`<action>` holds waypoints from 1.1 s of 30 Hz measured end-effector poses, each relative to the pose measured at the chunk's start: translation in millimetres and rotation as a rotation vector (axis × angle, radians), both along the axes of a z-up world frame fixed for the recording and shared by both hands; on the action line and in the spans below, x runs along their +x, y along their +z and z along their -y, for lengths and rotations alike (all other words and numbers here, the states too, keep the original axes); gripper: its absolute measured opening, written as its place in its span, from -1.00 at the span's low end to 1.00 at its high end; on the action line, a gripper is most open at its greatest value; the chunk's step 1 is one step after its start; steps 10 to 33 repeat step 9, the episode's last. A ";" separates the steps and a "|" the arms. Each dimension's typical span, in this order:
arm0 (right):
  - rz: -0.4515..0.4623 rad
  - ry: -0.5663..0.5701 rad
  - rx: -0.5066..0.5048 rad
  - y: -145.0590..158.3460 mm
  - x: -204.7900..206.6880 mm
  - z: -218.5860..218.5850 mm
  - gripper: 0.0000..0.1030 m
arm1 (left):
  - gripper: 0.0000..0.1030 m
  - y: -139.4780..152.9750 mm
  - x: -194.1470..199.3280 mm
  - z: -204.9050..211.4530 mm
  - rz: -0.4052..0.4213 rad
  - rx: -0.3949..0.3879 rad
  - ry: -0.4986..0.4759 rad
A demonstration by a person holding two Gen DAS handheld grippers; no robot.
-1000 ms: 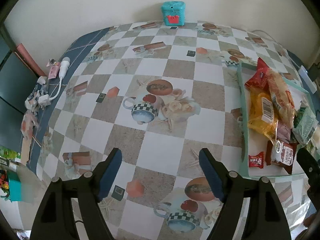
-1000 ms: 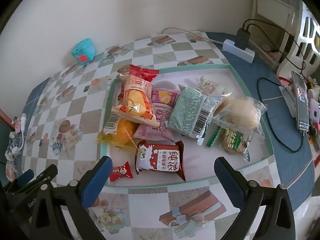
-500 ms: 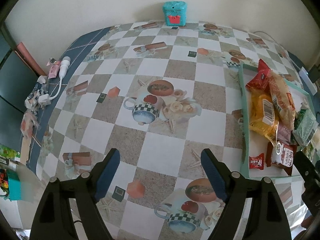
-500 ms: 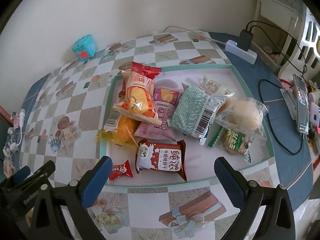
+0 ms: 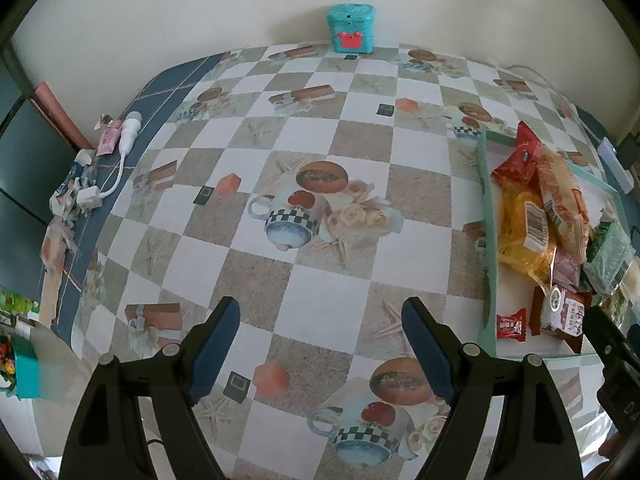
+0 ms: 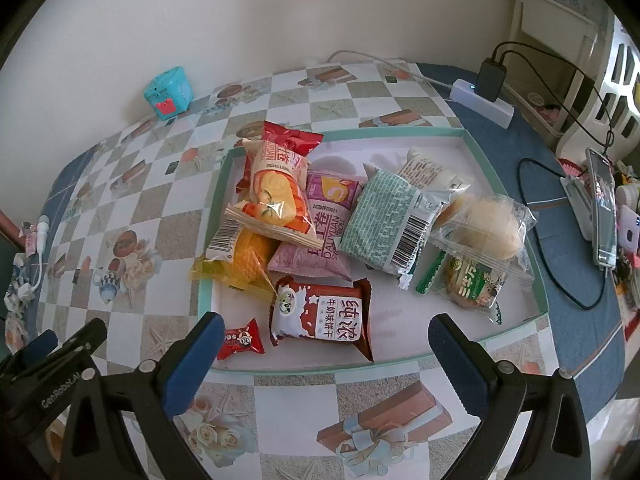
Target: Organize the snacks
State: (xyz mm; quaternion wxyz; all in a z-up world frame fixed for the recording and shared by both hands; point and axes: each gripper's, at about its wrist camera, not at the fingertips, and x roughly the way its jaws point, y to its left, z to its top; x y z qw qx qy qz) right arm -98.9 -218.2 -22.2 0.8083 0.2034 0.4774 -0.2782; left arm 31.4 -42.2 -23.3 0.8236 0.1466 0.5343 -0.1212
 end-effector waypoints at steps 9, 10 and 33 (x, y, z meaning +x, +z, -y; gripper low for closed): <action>-0.006 0.004 0.002 -1.8 -0.3 -0.6 1.00 | 0.62 1.4 -2.3 2.2 0.002 -0.010 -0.018; -0.006 0.004 0.002 -1.8 -0.3 -0.6 1.00 | 0.62 1.4 -2.3 2.2 0.002 -0.010 -0.018; -0.006 0.004 0.002 -1.8 -0.3 -0.6 1.00 | 0.62 1.4 -2.3 2.2 0.002 -0.010 -0.018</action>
